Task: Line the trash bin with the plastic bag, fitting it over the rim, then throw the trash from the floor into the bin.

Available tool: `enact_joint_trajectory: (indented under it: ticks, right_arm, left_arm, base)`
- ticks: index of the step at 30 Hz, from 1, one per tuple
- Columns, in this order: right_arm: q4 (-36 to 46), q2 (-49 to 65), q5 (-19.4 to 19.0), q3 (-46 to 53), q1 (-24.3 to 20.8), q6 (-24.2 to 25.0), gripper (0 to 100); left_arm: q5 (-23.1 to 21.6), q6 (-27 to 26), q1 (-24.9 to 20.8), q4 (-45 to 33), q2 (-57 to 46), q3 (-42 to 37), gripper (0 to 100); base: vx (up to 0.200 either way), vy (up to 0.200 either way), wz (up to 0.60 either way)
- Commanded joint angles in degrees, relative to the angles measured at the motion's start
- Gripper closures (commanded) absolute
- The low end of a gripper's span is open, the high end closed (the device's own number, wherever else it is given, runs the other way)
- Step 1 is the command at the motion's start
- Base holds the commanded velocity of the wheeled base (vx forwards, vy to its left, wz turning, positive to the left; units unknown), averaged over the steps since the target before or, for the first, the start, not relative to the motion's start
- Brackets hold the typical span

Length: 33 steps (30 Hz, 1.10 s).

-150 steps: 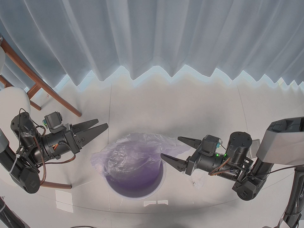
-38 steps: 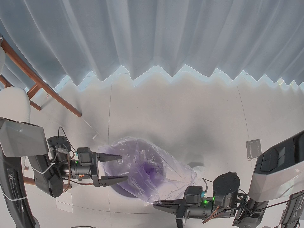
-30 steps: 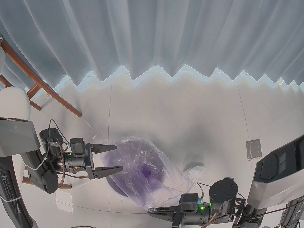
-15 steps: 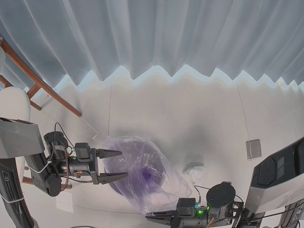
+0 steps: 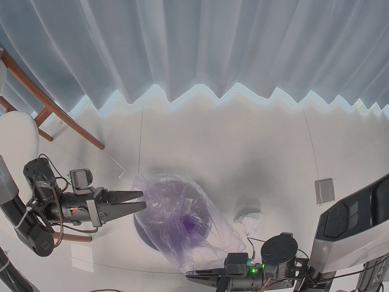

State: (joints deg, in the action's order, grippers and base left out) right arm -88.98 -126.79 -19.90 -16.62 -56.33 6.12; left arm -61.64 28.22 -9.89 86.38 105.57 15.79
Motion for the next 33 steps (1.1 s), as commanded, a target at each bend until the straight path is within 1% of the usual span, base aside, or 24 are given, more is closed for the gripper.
enact_joint_trajectory:
  ticks: [1, 2, 3, 4, 5, 6, 7, 8, 9, 10, 11, 12, 13, 16, 17, 18, 19, 21, 22, 23, 24, 26, 27, 33]
  right_arm:
    - [-1.02, -2.93, 1.97, -2.81, -0.88, -0.06, 100]
    - [-1.02, -2.93, 1.97, -2.81, -0.88, -0.06, 100]
    - [-1.02, -2.76, 2.14, -3.07, -1.41, -0.06, 100]
    - [-1.02, -2.76, 2.14, -3.07, -1.41, -0.06, 100]
    - [-1.02, -2.58, 2.23, -2.9, -1.68, -0.14, 100]
    - [-1.02, -2.58, 2.32, -2.9, -1.85, -0.14, 100]
    - [-1.02, -2.58, 2.76, -2.81, -2.2, -0.14, 100]
    - [-1.02, -2.49, 3.46, -2.72, -2.38, -0.14, 100]
    - [-1.02, -2.49, 3.81, -2.72, -2.47, -0.14, 100]
    - [-1.02, -2.4, 4.6, -2.81, -2.82, -0.23, 100]
    - [-1.02, -2.32, 4.78, -2.81, -2.91, -0.23, 100]
    - [-1.02, -1.79, 4.95, -2.81, -2.99, -0.32, 100]
    - [-1.02, -1.44, 4.95, -2.81, -2.99, -0.32, 100]
    - [-1.02, -1.0, 4.95, -2.9, -3.08, -0.41, 100]
    - [-1.02, -1.09, 4.95, -2.72, -3.26, -0.49, 100]
    - [-1.02, -1.17, 4.95, -2.63, -3.35, -0.49, 100]
    - [-1.02, -1.26, 4.95, -2.46, -3.61, -0.49, 100]
    - [-1.02, -1.44, 4.95, -2.02, -3.87, -0.49, 100]
    - [-1.02, -1.44, 4.95, -1.84, -3.96, -0.49, 100]
    - [-1.02, -1.53, 4.95, -1.49, -3.96, -0.49, 100]
    - [-1.02, -1.61, 4.95, -1.4, -3.96, -0.49, 100]
    - [-1.02, -1.61, 4.95, -1.23, -3.96, -0.49, 100]
    - [-1.02, -1.7, 5.04, -1.23, -3.96, -0.49, 100]
    - [-1.02, -2.84, 6.1, -1.49, -3.96, -0.49, 100]
  left_arm:
    - [0.82, 18.1, -4.26, -11.94, -15.48, 0.82, 0]
    - [0.9, 18.1, -4.26, -12.38, -15.39, 0.91, 0]
    - [0.99, 18.1, -4.35, -16.51, -15.04, 2.58, 0]
    - [0.99, 18.1, -4.35, -16.51, -15.04, 2.58, 0]
    - [3.1, 18.71, -4.62, -21.96, -13.99, 5.75, 0]
    - [6.26, 18.71, -5.14, -24.77, -13.9, 7.15, 0]
    - [12.07, 18.71, -7.08, -28.55, -14.16, 9.61, 0]
    - [19.98, 18.8, -10.33, -32.95, -14.43, 12.78, 0]
    - [24.99, 18.71, -12.26, -35.93, -14.52, 14.62, 0]
    - [36.85, 18.01, -16.3, -42.88, -14.87, 18.93, 0]
    - [39.31, 17.92, -17.18, -44.55, -14.87, 19.81, 0]
    - [49.77, 16.34, -21.05, -52.98, -14.69, 24.82, 0]
    - [52.58, 14.67, -22.37, -58.26, -14.6, 27.98, 0]
    - [53.29, 6.67, -22.81, -74.52, -13.81, 36.86, 0]
    - [53.81, 2.8, -22.81, -83.13, -12.67, 41.52, 0]
    - [54.78, 0.17, -22.81, -90.78, -11.18, 45.91, 0]
    - [55.83, -1.06, -22.72, -97.37, -9.86, 50.04, 0]
    - [57.07, -1.24, -23.07, -110.99, -6.96, 59.27, 0]
    - [57.07, -1.24, -23.07, -113.98, -6.25, 61.29, 0]
    - [57.07, -1.41, -23.25, -124.18, -3.79, 67.8, 0]
    - [57.07, -1.5, -23.25, -129.27, -2.21, 71.05, 0]
    - [57.15, -1.85, -23.51, -136.22, 0.6, 74.3, 0]
    - [57.42, -1.85, -23.6, -137.27, 1.3, 74.48, 0]
    - [57.59, -1.77, -25.18, -138.06, 4.82, 71.84, 0]
  base:
    - [0.0, 0.0, 0.0]
    - [0.0, 0.0, 0.0]
    - [0.0, 0.0, 0.0]
    - [0.0, 0.0, 0.0]
    - [0.0, 0.0, 0.0]
    - [0.0, 0.0, 0.0]
    - [0.0, 0.0, 0.0]
    - [0.0, 0.0, 0.0]
    - [0.0, 0.0, 0.0]
    - [0.0, 0.0, 0.0]
    - [0.0, 0.0, 0.0]
    - [0.0, 0.0, 0.0]
    - [0.0, 0.0, 0.0]
    - [0.0, 0.0, 0.0]
    - [0.0, 0.0, 0.0]
    - [0.0, 0.0, 0.0]
    - [0.0, 0.0, 0.0]
    - [0.0, 0.0, 0.0]
    - [0.0, 0.0, 0.0]
    - [0.0, 0.0, 0.0]
    - [0.0, 0.0, 0.0]
    - [0.0, 0.0, 0.0]
    - [0.0, 0.0, 0.0]
    - [0.0, 0.0, 0.0]
